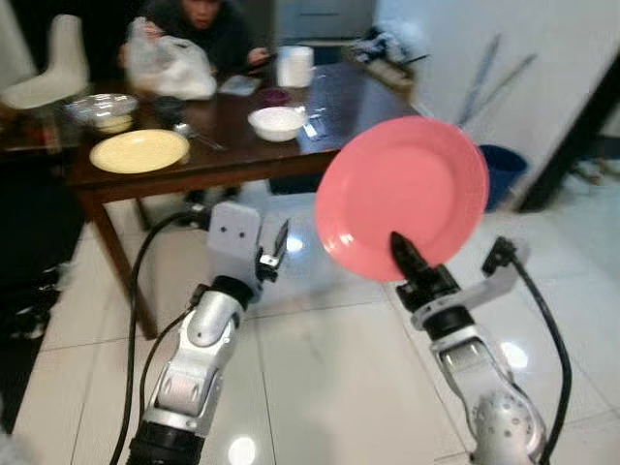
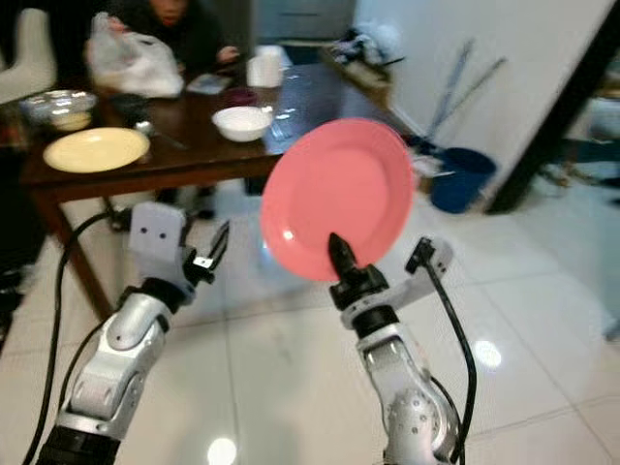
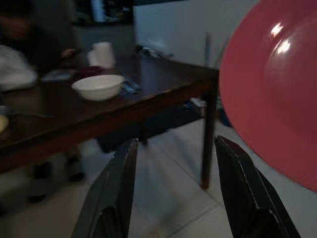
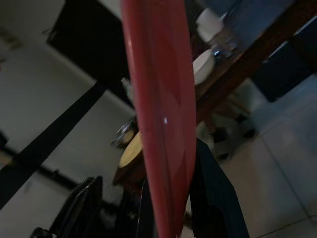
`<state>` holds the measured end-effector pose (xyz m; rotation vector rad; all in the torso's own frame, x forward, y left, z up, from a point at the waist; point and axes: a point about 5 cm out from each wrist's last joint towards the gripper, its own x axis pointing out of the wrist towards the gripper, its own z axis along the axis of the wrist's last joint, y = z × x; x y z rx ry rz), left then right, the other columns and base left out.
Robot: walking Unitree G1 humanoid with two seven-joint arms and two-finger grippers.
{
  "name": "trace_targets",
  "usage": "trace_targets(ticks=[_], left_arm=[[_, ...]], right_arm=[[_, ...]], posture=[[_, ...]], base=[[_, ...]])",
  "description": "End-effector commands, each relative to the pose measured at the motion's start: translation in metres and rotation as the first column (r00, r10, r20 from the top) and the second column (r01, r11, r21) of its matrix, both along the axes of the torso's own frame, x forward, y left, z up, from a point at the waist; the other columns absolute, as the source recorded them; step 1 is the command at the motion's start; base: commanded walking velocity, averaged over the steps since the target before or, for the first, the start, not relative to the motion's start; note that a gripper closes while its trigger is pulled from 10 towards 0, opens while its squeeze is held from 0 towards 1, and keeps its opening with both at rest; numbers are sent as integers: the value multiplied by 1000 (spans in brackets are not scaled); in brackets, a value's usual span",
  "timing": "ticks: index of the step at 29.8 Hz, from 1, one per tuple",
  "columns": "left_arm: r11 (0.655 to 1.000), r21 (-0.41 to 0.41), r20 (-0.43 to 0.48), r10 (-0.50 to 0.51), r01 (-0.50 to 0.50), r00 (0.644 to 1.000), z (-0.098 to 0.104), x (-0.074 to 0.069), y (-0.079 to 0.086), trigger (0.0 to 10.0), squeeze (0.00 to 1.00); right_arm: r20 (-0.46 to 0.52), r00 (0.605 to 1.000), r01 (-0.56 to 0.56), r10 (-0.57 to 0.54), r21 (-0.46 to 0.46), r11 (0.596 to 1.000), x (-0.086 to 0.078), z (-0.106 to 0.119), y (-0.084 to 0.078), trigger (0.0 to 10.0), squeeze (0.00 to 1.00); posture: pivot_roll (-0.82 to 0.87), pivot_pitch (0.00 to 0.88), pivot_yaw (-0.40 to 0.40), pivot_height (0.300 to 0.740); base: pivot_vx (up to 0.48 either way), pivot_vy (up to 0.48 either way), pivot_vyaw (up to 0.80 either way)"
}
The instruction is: Setting the table
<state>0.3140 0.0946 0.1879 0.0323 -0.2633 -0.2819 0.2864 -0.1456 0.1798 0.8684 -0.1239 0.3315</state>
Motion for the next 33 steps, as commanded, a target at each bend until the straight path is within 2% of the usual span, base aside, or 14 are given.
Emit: trace_targets(ticks=[1, 33], left_arm=[[1000, 10, -11, -17, 17, 1000, -3, -1, -4, 10000, 0], [1000, 4, -15, -30, 30, 999, -4, 0, -7, 10000, 0]], right_arm=[[1, 1000, 12, -12, -4, 1000, -1, 1, -4, 10000, 0], [2, 1000, 24, -24, -3, 1000, -3, 3, -7, 10000, 0]], posture=[[-112, 0, 61, 740], [-121, 0, 64, 740]], base=[[472, 0, -738], [473, 0, -734]])
